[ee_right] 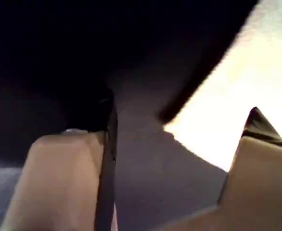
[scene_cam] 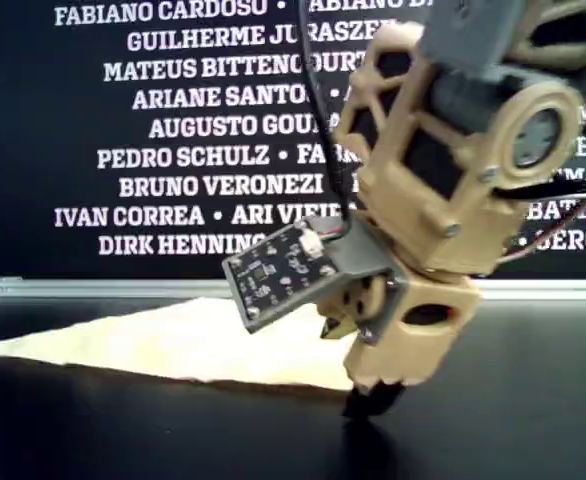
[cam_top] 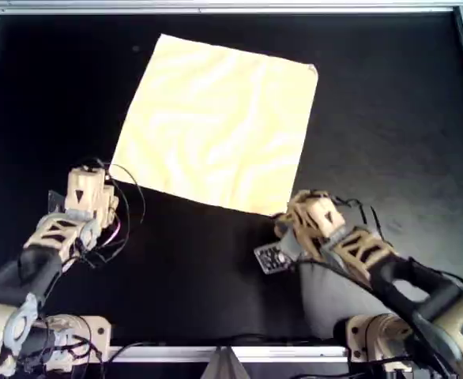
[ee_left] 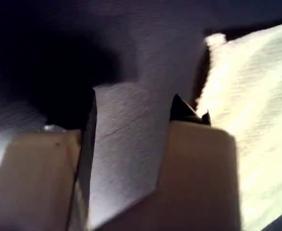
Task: Fold a cloth
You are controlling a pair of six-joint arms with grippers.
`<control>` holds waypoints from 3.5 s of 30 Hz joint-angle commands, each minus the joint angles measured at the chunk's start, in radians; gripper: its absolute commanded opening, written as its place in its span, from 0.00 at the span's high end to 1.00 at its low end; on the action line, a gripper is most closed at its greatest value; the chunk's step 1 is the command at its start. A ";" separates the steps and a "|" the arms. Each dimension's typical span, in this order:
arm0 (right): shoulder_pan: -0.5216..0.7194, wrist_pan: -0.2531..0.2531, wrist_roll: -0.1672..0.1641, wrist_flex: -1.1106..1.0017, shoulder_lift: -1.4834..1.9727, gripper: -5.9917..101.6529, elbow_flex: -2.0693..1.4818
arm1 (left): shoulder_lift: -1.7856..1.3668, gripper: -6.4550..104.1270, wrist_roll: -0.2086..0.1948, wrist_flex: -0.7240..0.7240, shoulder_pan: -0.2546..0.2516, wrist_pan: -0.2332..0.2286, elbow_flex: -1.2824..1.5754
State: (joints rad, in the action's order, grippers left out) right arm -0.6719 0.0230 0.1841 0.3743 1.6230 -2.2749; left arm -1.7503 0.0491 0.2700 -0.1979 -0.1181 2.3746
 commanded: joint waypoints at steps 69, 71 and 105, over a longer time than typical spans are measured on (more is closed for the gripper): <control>0.028 -0.115 0.141 0.232 -0.334 0.46 0.535 | 0.422 0.54 0.137 -0.144 -0.029 0.009 -0.407; 0.029 -0.114 0.141 0.232 -0.330 0.53 0.535 | 0.419 0.64 0.137 -0.144 -0.029 0.009 -0.411; 0.031 -0.112 0.121 0.253 -0.302 0.96 0.468 | 0.302 0.95 0.135 -0.143 -0.137 0.063 -0.272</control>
State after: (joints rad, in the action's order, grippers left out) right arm -0.6550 -0.0782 0.3083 0.5998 1.2809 -1.7963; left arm -1.3729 0.1795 0.1166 -0.2915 -0.0644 2.0463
